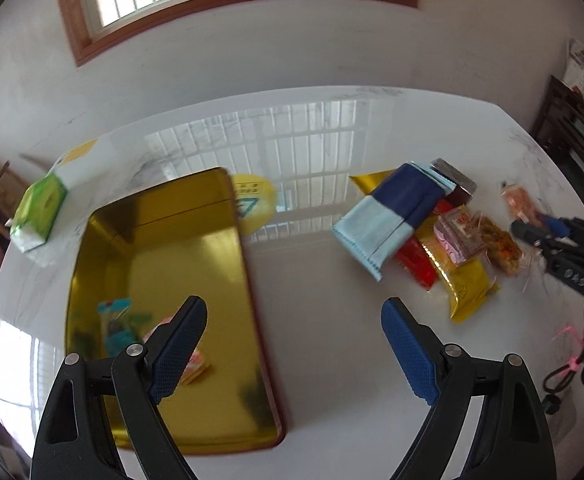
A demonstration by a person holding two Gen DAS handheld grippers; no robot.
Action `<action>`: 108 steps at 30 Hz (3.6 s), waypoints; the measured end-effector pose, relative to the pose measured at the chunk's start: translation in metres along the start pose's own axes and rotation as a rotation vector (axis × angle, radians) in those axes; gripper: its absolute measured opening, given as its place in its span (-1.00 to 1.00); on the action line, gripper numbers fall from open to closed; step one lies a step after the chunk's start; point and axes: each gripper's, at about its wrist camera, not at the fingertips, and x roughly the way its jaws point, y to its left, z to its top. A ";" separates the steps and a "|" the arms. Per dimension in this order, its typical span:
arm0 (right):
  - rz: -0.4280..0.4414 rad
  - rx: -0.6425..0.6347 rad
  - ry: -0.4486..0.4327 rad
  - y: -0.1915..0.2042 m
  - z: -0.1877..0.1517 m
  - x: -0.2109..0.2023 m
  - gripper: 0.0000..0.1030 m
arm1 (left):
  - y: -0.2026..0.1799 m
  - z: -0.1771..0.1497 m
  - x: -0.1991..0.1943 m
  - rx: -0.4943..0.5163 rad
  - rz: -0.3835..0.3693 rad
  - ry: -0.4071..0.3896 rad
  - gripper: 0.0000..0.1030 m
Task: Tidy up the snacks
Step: 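Grasp the clear bag of orange crackers with the right tool, then grasp the blue-and-light-blue packet with the left tool, then carry the blue packet into the tin and open the left tool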
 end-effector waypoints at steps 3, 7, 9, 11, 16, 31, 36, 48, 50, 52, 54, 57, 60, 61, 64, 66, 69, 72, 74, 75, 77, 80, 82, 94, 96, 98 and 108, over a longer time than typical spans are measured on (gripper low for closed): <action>-0.042 0.047 0.030 -0.022 -0.008 0.005 -0.27 | -0.003 0.008 0.011 -0.007 -0.052 0.010 0.73; -0.098 0.092 0.051 -0.045 -0.022 0.009 -0.27 | -0.008 0.016 0.020 0.017 -0.084 0.010 0.73; -0.101 0.119 0.063 -0.055 -0.028 0.012 -0.27 | -0.014 0.021 0.023 0.068 -0.096 -0.006 0.73; -0.106 0.130 0.071 -0.059 -0.033 0.015 -0.27 | -0.021 0.025 0.027 0.109 -0.100 -0.008 0.73; -0.116 0.119 0.050 -0.056 -0.034 0.016 -0.27 | -0.032 0.038 0.037 0.171 -0.120 -0.004 0.73; -0.110 0.121 0.051 -0.056 -0.035 0.016 -0.19 | -0.049 0.064 0.092 0.207 -0.202 0.104 0.82; -0.112 0.120 0.052 -0.055 -0.035 0.016 -0.19 | -0.047 0.061 0.102 0.137 -0.218 0.130 0.44; -0.113 0.120 0.053 -0.055 -0.034 0.017 -0.19 | -0.037 0.054 0.094 0.040 -0.176 0.136 0.02; -0.114 0.119 0.053 -0.054 -0.034 0.017 -0.19 | -0.035 0.051 0.092 0.016 -0.184 0.137 0.02; -0.115 0.118 0.054 -0.054 -0.034 0.017 -0.19 | -0.033 0.049 0.089 0.003 -0.180 0.137 0.02; -0.117 0.116 0.054 -0.054 -0.034 0.017 -0.19 | -0.030 0.044 0.084 -0.009 -0.165 0.134 0.02; -0.118 0.115 0.055 -0.054 -0.034 0.018 -0.19 | -0.023 0.036 0.080 -0.029 -0.161 0.140 0.02; -0.118 0.115 0.055 -0.053 -0.034 0.018 -0.19 | -0.020 0.025 0.074 -0.028 -0.151 0.135 0.02; -0.118 0.116 0.055 -0.053 -0.034 0.018 -0.19 | -0.020 0.023 0.071 -0.021 -0.144 0.127 0.02; -0.119 0.115 0.055 -0.053 -0.034 0.018 -0.19 | -0.018 0.017 0.066 -0.035 -0.145 0.131 0.02; -0.119 0.115 0.055 -0.053 -0.034 0.018 -0.19 | -0.014 0.013 0.066 -0.050 -0.109 0.141 0.01; -0.119 0.115 0.055 -0.053 -0.034 0.018 -0.19 | -0.010 0.008 0.060 -0.040 -0.098 0.121 0.01; -0.120 0.115 0.056 -0.053 -0.034 0.018 -0.19 | -0.007 0.005 0.052 -0.034 -0.097 0.102 0.01; -0.120 0.114 0.056 -0.053 -0.034 0.018 -0.19 | -0.006 0.003 0.047 -0.035 -0.095 0.098 0.01; -0.120 0.115 0.056 -0.053 -0.034 0.018 -0.19 | -0.004 0.002 0.044 -0.039 -0.105 0.091 0.01; -0.121 0.113 0.056 -0.053 -0.033 0.018 -0.19 | -0.001 0.003 0.040 -0.046 -0.115 0.086 0.01; -0.122 0.113 0.057 -0.053 -0.033 0.018 -0.19 | -0.002 0.003 0.029 -0.054 -0.150 0.072 0.01; -0.123 0.112 0.057 -0.053 -0.033 0.018 -0.19 | -0.004 0.004 0.019 -0.049 -0.172 0.060 0.01; -0.126 0.110 0.058 -0.053 -0.033 0.019 -0.20 | 0.031 0.021 -0.050 -0.087 -0.149 -0.073 0.01; -0.126 0.110 0.058 -0.054 -0.033 0.019 -0.20 | 0.049 0.021 -0.053 -0.108 -0.102 -0.073 0.02; -0.127 0.110 0.058 -0.053 -0.033 0.018 -0.20 | 0.067 0.019 -0.051 -0.132 -0.067 -0.063 0.02; -0.127 0.110 0.059 -0.053 -0.033 0.018 -0.20 | 0.132 0.000 -0.014 -0.218 0.074 0.044 0.02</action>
